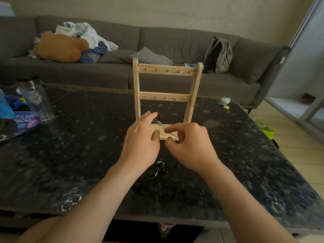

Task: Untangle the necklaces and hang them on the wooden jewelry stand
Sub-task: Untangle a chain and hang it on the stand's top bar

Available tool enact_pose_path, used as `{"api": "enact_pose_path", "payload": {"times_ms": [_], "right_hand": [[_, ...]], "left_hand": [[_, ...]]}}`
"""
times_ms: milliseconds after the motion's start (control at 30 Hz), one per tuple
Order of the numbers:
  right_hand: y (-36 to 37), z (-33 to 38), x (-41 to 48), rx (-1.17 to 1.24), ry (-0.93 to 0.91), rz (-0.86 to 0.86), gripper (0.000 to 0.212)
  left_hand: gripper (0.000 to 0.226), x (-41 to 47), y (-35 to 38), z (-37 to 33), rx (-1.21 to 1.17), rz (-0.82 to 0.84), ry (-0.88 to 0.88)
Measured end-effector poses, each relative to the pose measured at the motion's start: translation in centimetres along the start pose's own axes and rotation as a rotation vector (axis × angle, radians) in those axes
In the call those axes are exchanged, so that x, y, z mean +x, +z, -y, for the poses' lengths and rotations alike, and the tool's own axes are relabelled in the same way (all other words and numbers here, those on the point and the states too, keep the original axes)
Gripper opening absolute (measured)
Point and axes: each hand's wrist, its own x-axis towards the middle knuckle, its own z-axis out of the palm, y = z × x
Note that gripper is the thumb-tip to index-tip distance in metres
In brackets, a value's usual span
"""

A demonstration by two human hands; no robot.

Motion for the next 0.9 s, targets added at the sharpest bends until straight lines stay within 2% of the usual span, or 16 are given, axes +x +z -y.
{"api": "enact_pose_path", "payload": {"times_ms": [67,167,267,333,533,667,800,900], "right_hand": [[0.4,0.0,0.0,-0.090,-0.039,-0.046,0.016],[0.8,0.3,0.3,-0.031,-0.037,-0.097,0.019],[0.7,0.5,0.3,0.068,-0.024,-0.086,0.024],[0.6,0.5,0.1,0.102,-0.048,-0.080,0.022],[0.3,1.0,-0.7,0.135,-0.100,-0.029,0.021],[0.1,1.4,-0.9,0.031,-0.100,-0.089,0.015],[0.1,1.5,-1.0,0.007,-0.076,-0.104,0.026],[0.1,1.3,-1.1,-0.064,-0.134,-0.155,0.010]], "left_hand": [[0.058,-0.2,0.2,-0.4,0.007,0.003,0.013],[0.048,-0.4,0.5,-0.7,-0.033,-0.023,0.016],[0.027,-0.2,0.4,-0.6,-0.238,-0.088,-0.058],[0.021,0.1,0.3,-0.6,-0.380,-0.120,-0.097],[0.027,0.2,0.2,-0.7,-0.693,-0.206,-0.207],[0.029,0.2,0.1,-0.8,-0.734,-0.214,-0.195],[0.032,0.5,0.1,-0.4,-0.806,-0.210,-0.193],[0.033,0.6,0.0,-0.2,-0.836,-0.223,-0.181]]}}
